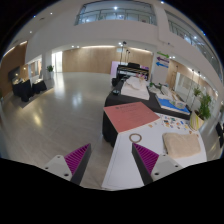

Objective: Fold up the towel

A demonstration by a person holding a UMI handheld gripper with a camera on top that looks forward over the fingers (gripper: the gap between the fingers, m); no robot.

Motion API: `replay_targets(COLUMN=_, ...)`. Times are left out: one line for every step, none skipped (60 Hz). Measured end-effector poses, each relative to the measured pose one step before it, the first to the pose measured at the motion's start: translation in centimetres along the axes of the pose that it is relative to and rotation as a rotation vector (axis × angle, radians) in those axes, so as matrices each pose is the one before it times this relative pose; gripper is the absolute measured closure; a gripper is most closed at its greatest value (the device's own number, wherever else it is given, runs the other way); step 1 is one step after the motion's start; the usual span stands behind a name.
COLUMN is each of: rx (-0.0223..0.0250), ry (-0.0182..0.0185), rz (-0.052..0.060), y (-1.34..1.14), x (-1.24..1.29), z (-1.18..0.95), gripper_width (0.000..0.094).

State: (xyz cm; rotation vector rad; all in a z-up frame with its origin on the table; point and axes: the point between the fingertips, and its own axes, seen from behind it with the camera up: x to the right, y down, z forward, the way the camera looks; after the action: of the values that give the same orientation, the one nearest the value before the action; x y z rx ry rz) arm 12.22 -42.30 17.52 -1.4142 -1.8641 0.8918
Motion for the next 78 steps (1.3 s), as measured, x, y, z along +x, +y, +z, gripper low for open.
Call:
replay_targets(rx=0.00271, ry=0.00252, rz=-0.0001, y=-0.071, x=0.126, z=0.022, gripper_width=0.0084)
replay_targets(rx=0.00221, ry=0.00347, rz=-0.0010, y=-0.052, x=0.186, z=0.015, gripper_width=0.0085)
replay_targets(rx=0.00099, ry=0.00413, rz=-0.0019, y=-0.040, x=0.241, z=0.011, gripper_width=0.0084)
replay_targets(rx=0.00069, ry=0.00570, rz=-0.0021, y=-0.049, x=0.338, z=0.001, gripper_width=0.0085)
replay_targets(rx=0.00059, ry=0.00688, rz=-0.0011, y=-0.048, x=0.400, z=-0.016, gripper_width=0.0084)
replay_targets(rx=0.00100, ry=0.00837, rz=0.0002, y=-0.081, x=0.438, z=0.006, gripper_width=0.0085)
replay_targets(rx=0.00080, ry=0.00899, rz=0.0002, y=-0.062, x=0.485, z=0.038, gripper_width=0.0084)
replay_targets(rx=0.00042, ry=0.00873, rz=0.0012, y=-0.027, x=0.538, z=0.035, gripper_width=0.0087)
replay_targets(rx=0.00037, ry=0.00677, rz=0.0015, y=0.235, x=1.336, z=0.914, gripper_width=0.0086)
replay_targets(rx=-0.00082, ry=0.00835, rz=0.0035, y=-0.112, x=0.466, z=0.030, gripper_width=0.0085)
replay_targets(rx=-0.00059, ry=0.00734, rz=0.0040, y=-0.035, x=0.481, z=-0.032, gripper_width=0.0085)
replay_targets(rx=-0.00009, ry=0.00593, rz=0.0035, y=-0.009, x=0.573, z=0.049, gripper_width=0.0087)
replay_targets(rx=0.00034, ry=0.00672, rz=0.0033, y=0.284, x=0.483, z=0.418, gripper_width=0.0086)
replay_targets(rx=-0.00060, ry=0.00485, rz=0.0040, y=-0.019, x=0.902, z=0.298, gripper_width=0.0084)
replay_targets(rx=-0.00113, ry=0.00746, rz=0.0046, y=0.055, x=0.586, z=0.075, gripper_width=0.0084)
replay_targets(rx=-0.00111, ry=0.00876, rz=0.0042, y=0.026, x=0.621, z=0.092, gripper_width=0.0084)
replay_targets(rx=-0.00165, ry=0.00942, rz=0.0035, y=0.046, x=0.656, z=0.115, gripper_width=0.0084)
replay_targets(rx=-0.00223, ry=0.01006, rz=0.0032, y=0.062, x=0.707, z=0.173, gripper_width=0.0083)
replay_targets(rx=-0.00286, ry=0.00996, rz=0.0029, y=0.087, x=0.654, z=0.132, gripper_width=0.0084)
replay_targets(rx=-0.00279, ry=0.01081, rz=0.0025, y=0.076, x=0.454, z=-0.302, gripper_width=0.0085)
replay_targets(rx=-0.00265, ry=0.00954, rz=0.0027, y=0.070, x=0.696, z=0.183, gripper_width=0.0085)
replay_targets(rx=-0.00192, ry=0.00896, rz=0.0029, y=0.082, x=0.702, z=0.259, gripper_width=0.0084)
replay_targets(rx=-0.00193, ry=0.00853, rz=0.0027, y=0.088, x=0.718, z=0.310, gripper_width=0.0083)
replay_targets(rx=-0.00219, ry=0.00898, rz=0.0034, y=0.110, x=0.732, z=0.305, gripper_width=0.0083)
replay_targets(rx=-0.00256, ry=0.00905, rz=0.0030, y=0.133, x=0.745, z=0.329, gripper_width=0.0084)
replay_targets(rx=-0.00169, ry=0.00760, rz=0.0041, y=0.219, x=1.168, z=1.022, gripper_width=0.0084)
replay_targets(rx=-0.00235, ry=0.00829, rz=0.0041, y=0.110, x=0.713, z=0.363, gripper_width=0.0083)
replay_targets(rx=-0.00256, ry=0.00812, rz=0.0037, y=0.136, x=0.703, z=0.319, gripper_width=0.0079)
replay_targets(rx=-0.00237, ry=0.00761, rz=0.0033, y=0.173, x=0.688, z=0.380, gripper_width=0.0085)
replay_targets(rx=-0.00293, ry=0.00704, rz=0.0032, y=0.180, x=0.695, z=0.349, gripper_width=0.0085)
replay_targets(rx=-0.00385, ry=0.00691, rz=0.0031, y=0.153, x=0.382, z=0.090, gripper_width=0.0084)
replay_targets(rx=-0.00376, ry=0.00595, rz=0.0020, y=0.147, x=0.607, z=0.346, gripper_width=0.0085)
replay_targets(rx=-0.00386, ry=0.00539, rz=0.0019, y=0.140, x=0.571, z=0.366, gripper_width=0.0086)
replay_targets(rx=-0.00266, ry=0.00446, rz=0.0015, y=0.211, x=0.539, z=0.166, gripper_width=0.0085)
replay_targets(rx=-0.00173, ry=0.00439, rz=0.0018, y=0.135, x=0.555, z=0.410, gripper_width=0.0082)
replay_targets(rx=-0.00086, ry=0.00397, rz=0.0013, y=0.117, x=0.526, z=0.411, gripper_width=0.0084)
replay_targets(rx=-0.00126, ry=0.00364, rz=0.0001, y=0.146, x=0.480, z=0.446, gripper_width=0.0081)
replay_targets(rx=-0.00172, ry=0.00315, rz=-0.0002, y=0.127, x=0.444, z=0.417, gripper_width=0.0082)
replay_targets(rx=-0.00251, ry=0.00465, rz=-0.0005, y=0.133, x=0.234, z=0.203, gripper_width=0.0084)
replay_targets(rx=-0.00095, ry=0.00352, rz=0.0004, y=0.103, x=0.434, z=0.471, gripper_width=0.0084)
replay_targets(rx=0.00011, ry=0.00260, rz=0.0017, y=0.078, x=0.391, z=0.469, gripper_width=0.0083)
replay_targets(rx=0.00122, ry=0.00117, rz=0.0016, y=0.022, x=0.332, z=0.534, gripper_width=0.0085)
replay_targets(rx=0.00119, ry=-0.00013, rz=0.0010, y=0.042, x=0.301, z=0.546, gripper_width=0.0084)
replay_targets(rx=-0.00060, ry=-0.00128, rz=0.0001, y=0.080, x=0.269, z=0.566, gripper_width=0.0082)
replay_targets(rx=-0.00170, ry=-0.00189, rz=0.0003, y=0.117, x=0.238, z=0.576, gripper_width=0.0082)
replay_targets(rx=-0.00246, ry=-0.00244, rz=0.0011, y=0.133, x=0.218, z=0.605, gripper_width=0.0085)
replay_targets(rx=-0.00182, ry=-0.00324, rz=0.0015, y=0.121, x=0.207, z=0.630, gripper_width=0.0083)
replay_targets(rx=-0.00077, ry=-0.00337, rz=0.0017, y=0.112, x=0.131, z=0.630, gripper_width=0.0086)
replay_targets(rx=-0.00052, ry=-0.00343, rz=0.0014, y=0.118, x=0.143, z=0.620, gripper_width=0.0084)
replay_targets(rx=-0.00130, ry=-0.00326, rz=0.0016, y=0.104, x=0.111, z=0.627, gripper_width=0.0087)
replay_targets(rx=-0.00197, ry=-0.00239, rz=0.0016, y=0.141, x=0.153, z=0.654, gripper_width=0.0089)
replay_targets(rx=-0.00166, ry=-0.00116, rz=0.0023, y=0.185, x=-0.040, z=0.293, gripper_width=0.0086)
replay_targets(rx=-0.00076, ry=-0.00152, rz=0.0011, y=0.125, x=0.162, z=0.594, gripper_width=0.0082)
replay_targets(rx=-0.00074, ry=-0.00110, rz=0.0003, y=0.126, x=0.152, z=0.632, gripper_width=0.0087)
replay_targets(rx=-0.00147, ry=-0.00110, rz=-0.0004, y=0.158, x=0.172, z=0.667, gripper_width=0.0085)
replay_targets(rx=-0.00231, ry=-0.00094, rz=0.0001, y=0.162, x=0.156, z=0.601, gripper_width=0.0084)
replay_targets(rx=-0.00236, ry=-0.00026, rz=0.0007, y=0.180, x=0.159, z=0.604, gripper_width=0.0083)
replay_targets(rx=-0.00257, ry=0.00064, rz=0.0009, y=0.131, x=0.243, z=0.674, gripper_width=0.0084)
replay_targets(rx=-0.00360, ry=0.00184, rz=0.0008, y=0.191, x=0.186, z=0.559, gripper_width=0.0083)
replay_targets(rx=-0.00402, ry=0.00104, rz=0.0007, y=0.199, x=0.156, z=0.552, gripper_width=0.0084)
replay_targets(rx=-0.00374, ry=-0.00044, rz=0.0002, y=0.193, x=0.150, z=0.543, gripper_width=0.0084)
replay_targets(rx=-0.00407, ry=-0.00109, rz=0.0000, y=0.190, x=0.129, z=0.572, gripper_width=0.0083)
replay_targets(rx=-0.00484, ry=-0.00137, rz=-0.0002, y=0.198, x=0.123, z=0.526, gripper_width=0.0084)
replay_targets(rx=-0.00474, ry=-0.00082, rz=-0.0006, y=0.210, x=0.144, z=0.539, gripper_width=0.0087)
replay_targets(rx=-0.00460, ry=0.00038, rz=0.0001, y=0.160, x=0.180, z=0.716, gripper_width=0.0088)
replay_targets(rx=-0.00344, ry=-0.00070, rz=0.0001, y=0.166, x=0.175, z=0.475, gripper_width=0.0089)
replay_targets(rx=-0.00319, ry=-0.00232, rz=0.0004, y=0.145, x=0.122, z=0.425, gripper_width=0.0090)
replay_targets(rx=-0.00317, ry=-0.00323, rz=0.0004, y=0.127, x=0.094, z=0.406, gripper_width=0.0095)
replay_targets(rx=-0.00295, ry=-0.00329, rz=0.0005, y=0.112, x=0.071, z=0.372, gripper_width=0.0101)
replay_targets(rx=-0.00365, ry=-0.00215, rz=0.0016, y=0.101, x=0.089, z=0.255, gripper_width=0.0107)
replay_targets(rx=-0.00323, ry=-0.00183, rz=0.0015, y=0.097, x=0.100, z=0.305, gripper_width=0.0121)
replay_targets(rx=-0.00259, ry=-0.00277, rz=0.0028, y=0.105, x=-0.016, z=0.316, gripper_width=0.0144)
replay_targets(rx=-0.00399, ry=-0.00601, rz=0.0026, y=0.101, x=-0.014, z=0.246, gripper_width=0.0150)
replay_targets(rx=-0.00364, ry=-0.00491, rz=0.0033, y=0.084, x=0.001, z=0.219, gripper_width=0.0162)
replay_targets(rx=-0.00379, ry=-0.00433, rz=0.0033, y=0.100, x=-0.008, z=0.168, gripper_width=0.0203)
replay_targets(rx=-0.00460, ry=-0.00440, rz=0.0020, y=0.136, x=-0.024, z=0.164, gripper_width=0.0267)
replay_targets(rx=-0.00632, ry=-0.00168, rz=-0.0007, y=0.187, x=0.039, z=0.165, gripper_width=0.0331)
replay_targets(rx=-0.00842, ry=0.00229, rz=-0.0034, y=0.235, x=0.111, z=0.137, gripper_width=0.0395)
